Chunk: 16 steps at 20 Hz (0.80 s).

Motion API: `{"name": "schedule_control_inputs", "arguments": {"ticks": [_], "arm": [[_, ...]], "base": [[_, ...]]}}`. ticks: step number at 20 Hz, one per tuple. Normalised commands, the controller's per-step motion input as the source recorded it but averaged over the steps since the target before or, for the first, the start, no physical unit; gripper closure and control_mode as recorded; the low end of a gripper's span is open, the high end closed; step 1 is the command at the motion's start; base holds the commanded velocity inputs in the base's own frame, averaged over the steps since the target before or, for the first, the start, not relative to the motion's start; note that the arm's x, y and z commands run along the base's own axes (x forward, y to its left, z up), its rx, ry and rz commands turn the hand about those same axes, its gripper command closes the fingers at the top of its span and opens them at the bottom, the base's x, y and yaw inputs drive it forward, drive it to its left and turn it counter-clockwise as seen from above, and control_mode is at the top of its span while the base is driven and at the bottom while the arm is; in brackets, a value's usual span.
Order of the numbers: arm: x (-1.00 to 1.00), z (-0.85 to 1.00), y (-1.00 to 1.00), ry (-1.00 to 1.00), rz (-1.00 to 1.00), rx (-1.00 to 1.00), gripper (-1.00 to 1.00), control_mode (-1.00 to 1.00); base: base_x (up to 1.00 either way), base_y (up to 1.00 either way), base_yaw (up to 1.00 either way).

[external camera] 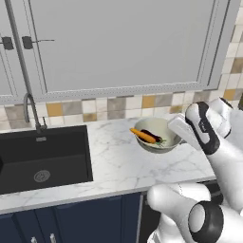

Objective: Dump the carrot and eggplant from the bowl so the bowl can be washed. Place the bowl in the sink after clearing the leftovers.

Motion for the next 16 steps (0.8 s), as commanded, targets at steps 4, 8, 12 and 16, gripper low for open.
{"name": "schedule_control_inputs", "arguments": {"ticks": [4, 8, 12, 16], "arm": [[-0.58, 1.00, 0.01, -0.01, -0.16, 0.07, 1.00, -1.00], [-0.87, 0.62, -0.11, -0.20, -0.05, 0.08, 1.00, -1.00], [-0.58, 0.20, -0.13, -0.11, -0.01, 0.05, 1.00, -1.00], [-0.04, 0.00, 0.00, 0.00, 0.00, 0.00, 1.00, -1.00]], "base": [[0.00, 0.00, 0.00], [0.00, 0.00, 0.00], [0.00, 0.00, 0.00], [0.00, 0.00, 0.00]]}}
